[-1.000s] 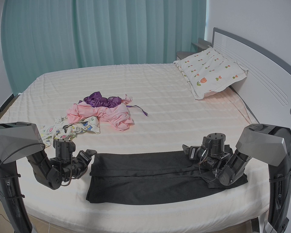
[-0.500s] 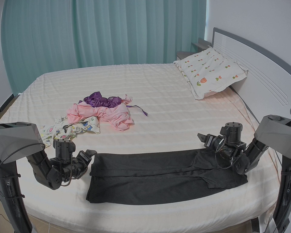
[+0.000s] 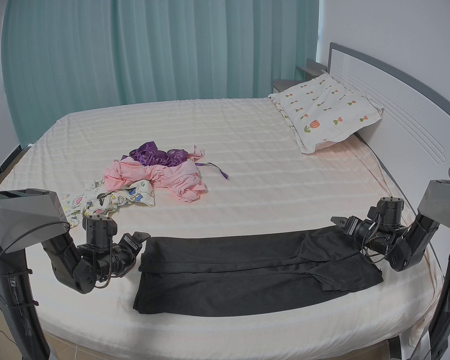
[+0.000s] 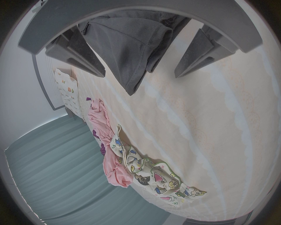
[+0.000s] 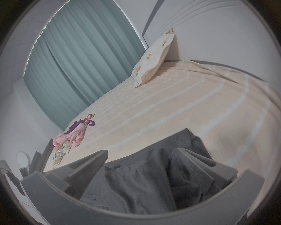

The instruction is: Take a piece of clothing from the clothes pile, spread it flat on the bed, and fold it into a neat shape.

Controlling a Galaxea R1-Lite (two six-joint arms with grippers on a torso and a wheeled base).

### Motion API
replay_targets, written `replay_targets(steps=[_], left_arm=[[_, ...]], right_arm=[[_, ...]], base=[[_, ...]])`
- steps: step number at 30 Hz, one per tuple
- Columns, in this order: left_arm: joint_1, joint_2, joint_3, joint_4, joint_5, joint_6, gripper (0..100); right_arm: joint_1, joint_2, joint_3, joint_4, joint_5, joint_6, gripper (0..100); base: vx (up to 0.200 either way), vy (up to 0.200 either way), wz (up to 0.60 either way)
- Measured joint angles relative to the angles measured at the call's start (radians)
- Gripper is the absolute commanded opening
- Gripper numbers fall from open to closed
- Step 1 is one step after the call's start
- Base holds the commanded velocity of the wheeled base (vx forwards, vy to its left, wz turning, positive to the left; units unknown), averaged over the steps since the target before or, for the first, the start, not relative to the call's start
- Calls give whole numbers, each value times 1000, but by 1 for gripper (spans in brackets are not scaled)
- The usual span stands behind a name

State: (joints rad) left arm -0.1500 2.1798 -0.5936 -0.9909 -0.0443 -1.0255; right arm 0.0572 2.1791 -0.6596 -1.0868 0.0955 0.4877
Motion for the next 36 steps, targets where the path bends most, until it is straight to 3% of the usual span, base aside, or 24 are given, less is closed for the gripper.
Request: replay_targets(steps=[7,8,20,36], left_arm=[[-2,3,1,-1,0,0,100],[-2,3,1,-1,0,0,100],[-2,11,2,-1,1,1,100],[-2,15,0,-1,1,3,100]], right_arm=[[-6,27,15,-4,48,14,100],[-8,35,10,-4,51,14,0],[-68,101,-68,4,91,63,0],[-89,121,-94,-10,106,137,0]], base=[[0,0,0],[0,0,0],[0,0,0],[0,0,0]])
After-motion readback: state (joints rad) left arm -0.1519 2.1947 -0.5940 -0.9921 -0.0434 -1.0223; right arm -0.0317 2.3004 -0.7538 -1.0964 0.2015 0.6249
